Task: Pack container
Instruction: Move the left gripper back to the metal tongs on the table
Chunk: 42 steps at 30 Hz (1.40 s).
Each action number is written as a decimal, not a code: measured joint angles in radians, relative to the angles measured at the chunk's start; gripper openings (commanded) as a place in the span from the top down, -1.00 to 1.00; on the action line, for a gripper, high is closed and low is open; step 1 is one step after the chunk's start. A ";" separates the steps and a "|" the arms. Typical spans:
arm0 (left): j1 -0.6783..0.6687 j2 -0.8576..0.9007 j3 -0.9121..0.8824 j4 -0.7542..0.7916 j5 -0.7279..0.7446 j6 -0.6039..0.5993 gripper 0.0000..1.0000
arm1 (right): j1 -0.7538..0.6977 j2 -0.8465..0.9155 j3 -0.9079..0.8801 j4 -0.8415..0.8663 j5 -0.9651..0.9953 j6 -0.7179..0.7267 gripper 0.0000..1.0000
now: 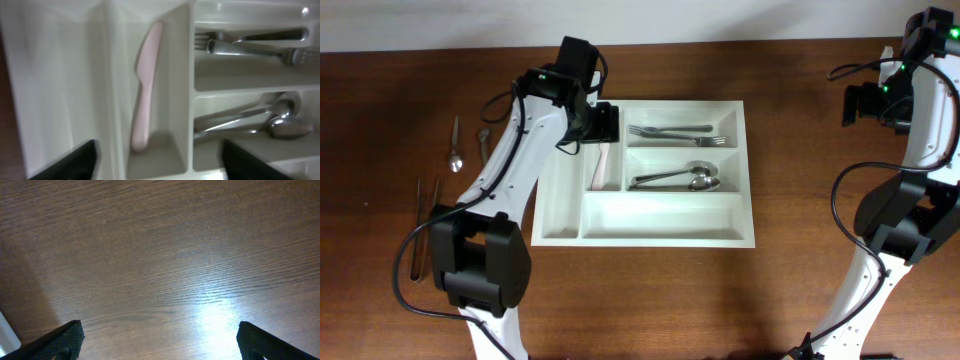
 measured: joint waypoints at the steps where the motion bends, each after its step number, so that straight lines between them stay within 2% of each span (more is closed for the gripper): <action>1: 0.007 0.002 0.020 -0.029 -0.010 0.015 -0.99 | 0.000 0.000 0.000 0.000 0.000 0.000 -0.97; 6: 0.084 0.003 0.140 -0.158 -0.134 0.062 -0.99 | 0.000 0.000 0.000 0.000 0.000 0.000 -0.98; 8: 0.165 0.003 0.173 -0.194 -0.233 0.078 -0.98 | 0.000 0.000 0.000 0.000 0.000 0.000 -0.98; 13: 0.313 0.003 0.174 -0.269 -0.320 0.091 -0.99 | 0.000 0.000 0.000 0.000 0.000 0.001 -0.98; 20: 0.433 0.003 0.174 -0.316 -0.346 0.102 -0.99 | 0.000 0.000 0.000 0.000 0.000 0.000 -0.98; 26: 0.541 0.003 0.171 -0.344 -0.341 0.264 -0.98 | 0.000 0.000 0.000 0.000 0.000 0.001 -0.98; 29: 0.586 0.003 0.146 -0.346 -0.341 0.357 -0.99 | 0.000 0.000 0.000 0.000 0.000 0.000 -0.98; 33: 0.657 0.003 0.060 -0.320 -0.340 0.424 -0.99 | 0.000 0.000 0.000 0.000 0.000 0.000 -0.98; 42: 0.747 0.005 -0.217 -0.113 -0.342 0.484 -0.98 | 0.000 0.000 0.000 0.000 0.000 0.000 -0.98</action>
